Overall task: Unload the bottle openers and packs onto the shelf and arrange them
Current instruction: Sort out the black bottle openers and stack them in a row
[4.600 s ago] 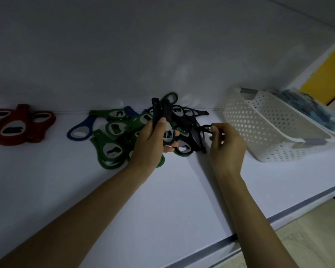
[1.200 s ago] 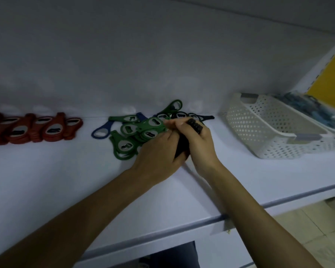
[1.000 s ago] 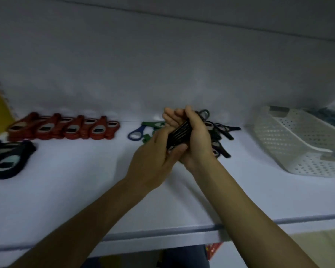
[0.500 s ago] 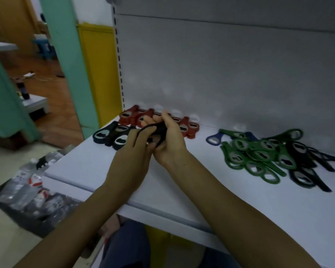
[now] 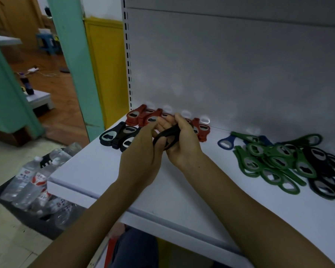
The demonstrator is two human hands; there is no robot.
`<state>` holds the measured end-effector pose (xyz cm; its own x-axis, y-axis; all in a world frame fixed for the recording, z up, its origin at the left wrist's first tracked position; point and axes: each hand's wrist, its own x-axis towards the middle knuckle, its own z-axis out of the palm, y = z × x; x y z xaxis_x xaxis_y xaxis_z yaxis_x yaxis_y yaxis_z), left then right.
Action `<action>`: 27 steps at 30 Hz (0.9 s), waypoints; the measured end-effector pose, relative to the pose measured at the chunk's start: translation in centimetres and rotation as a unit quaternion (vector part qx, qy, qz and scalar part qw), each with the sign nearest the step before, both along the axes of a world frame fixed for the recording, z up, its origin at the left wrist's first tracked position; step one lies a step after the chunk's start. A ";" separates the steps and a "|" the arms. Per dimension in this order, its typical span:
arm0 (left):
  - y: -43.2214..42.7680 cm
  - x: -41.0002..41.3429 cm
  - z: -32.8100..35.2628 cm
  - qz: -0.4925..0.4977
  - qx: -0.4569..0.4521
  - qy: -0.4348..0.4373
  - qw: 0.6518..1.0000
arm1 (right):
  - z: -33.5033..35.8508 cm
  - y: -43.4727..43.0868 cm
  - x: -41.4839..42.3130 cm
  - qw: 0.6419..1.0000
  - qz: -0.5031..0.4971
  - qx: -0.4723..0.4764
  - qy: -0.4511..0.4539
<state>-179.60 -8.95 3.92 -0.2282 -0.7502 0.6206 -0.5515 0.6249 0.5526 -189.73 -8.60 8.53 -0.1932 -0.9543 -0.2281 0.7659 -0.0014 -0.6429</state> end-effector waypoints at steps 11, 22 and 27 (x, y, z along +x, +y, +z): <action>-0.8 -0.5 -1.2 -0.032 -0.005 -0.121 0.992 | -3.1 -0.9 -1.0 0.979 -0.009 -0.034 0.199; -1.0 -0.1 -1.0 -0.097 0.087 -0.023 0.991 | -3.0 -0.2 -4.8 0.914 0.150 -0.135 0.352; -1.1 0.3 -1.0 -0.147 0.131 0.014 0.980 | -2.2 -0.2 -6.2 0.867 0.150 -0.142 0.453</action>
<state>-179.30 -10.01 2.89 -0.4442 -0.7892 0.4242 -0.3508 0.5888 0.7282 -195.88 -8.84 6.30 0.0961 -0.9856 0.1391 -0.0600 -0.1452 -0.9876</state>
